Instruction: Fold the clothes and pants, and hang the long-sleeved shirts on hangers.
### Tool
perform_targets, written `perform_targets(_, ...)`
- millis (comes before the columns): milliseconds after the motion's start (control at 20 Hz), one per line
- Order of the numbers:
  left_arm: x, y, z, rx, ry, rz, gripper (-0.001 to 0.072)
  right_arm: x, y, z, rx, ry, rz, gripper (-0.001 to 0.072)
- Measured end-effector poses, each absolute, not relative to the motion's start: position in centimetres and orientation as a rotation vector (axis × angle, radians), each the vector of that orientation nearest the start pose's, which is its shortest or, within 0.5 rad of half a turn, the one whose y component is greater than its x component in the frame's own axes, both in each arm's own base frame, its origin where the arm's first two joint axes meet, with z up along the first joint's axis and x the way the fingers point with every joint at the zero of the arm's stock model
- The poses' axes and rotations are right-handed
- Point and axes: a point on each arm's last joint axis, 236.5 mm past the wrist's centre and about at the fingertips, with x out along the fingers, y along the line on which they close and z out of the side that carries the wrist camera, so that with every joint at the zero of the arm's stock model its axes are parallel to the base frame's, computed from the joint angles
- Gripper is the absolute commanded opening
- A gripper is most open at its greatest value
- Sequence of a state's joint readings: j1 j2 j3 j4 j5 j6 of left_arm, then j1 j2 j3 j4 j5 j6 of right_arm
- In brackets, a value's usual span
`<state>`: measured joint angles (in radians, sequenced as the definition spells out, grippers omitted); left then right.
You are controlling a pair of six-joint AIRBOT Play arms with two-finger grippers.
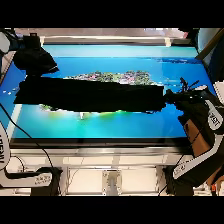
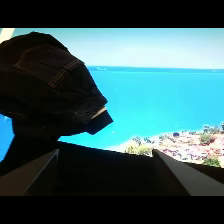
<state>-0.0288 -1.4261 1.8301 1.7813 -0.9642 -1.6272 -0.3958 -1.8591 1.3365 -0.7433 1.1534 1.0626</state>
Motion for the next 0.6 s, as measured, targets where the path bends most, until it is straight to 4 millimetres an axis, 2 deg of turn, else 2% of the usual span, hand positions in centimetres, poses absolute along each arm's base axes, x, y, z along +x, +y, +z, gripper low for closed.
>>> perform_targets(100,53.3,1.9,24.8,0.112,0.567,0.105,0.0561,45.6,-1.8,-10.2,0.737,1.26,0.347,0.0022)
perform_targets(150,53.4,1.2,24.0,0.112,0.591,0.082,0.0459,45.4,-1.8,-9.5,0.737,1.26,0.358,0.0022)
perform_targets(200,53.5,-0.2,22.9,0.111,0.621,0.041,0.0287,45.1,-1.8,-8.5,0.739,1.257,0.374,0.0022)
perform_targets(250,53.4,-1.9,21.6,0.112,0.66,-0.011,0.0186,44.7,-1.9,-7.4,0.74,1.251,0.39,0.0022)
perform_targets(350,53.0,-6.5,18.7,0.115,0.745,-0.147,0.0112,43.8,-2.6,-4.2,0.729,1.226,0.415,0.0021)
perform_targets(500,51.7,-15.4,14.8,0.108,0.838,-0.368,0.0106,42.3,-3.5,1.5,0.683,1.159,0.439,0.0021)
perform_targets(550,51.0,-18.6,13.7,0.11,0.861,-0.437,0.0085,41.7,-3.6,3.6,0.658,1.13,0.444,0.0021)
perform_targets(600,50.1,-21.6,12.6,0.116,0.882,-0.502,0.0008,41.2,-3.5,5.3,0.633,1.106,0.448,0.002)
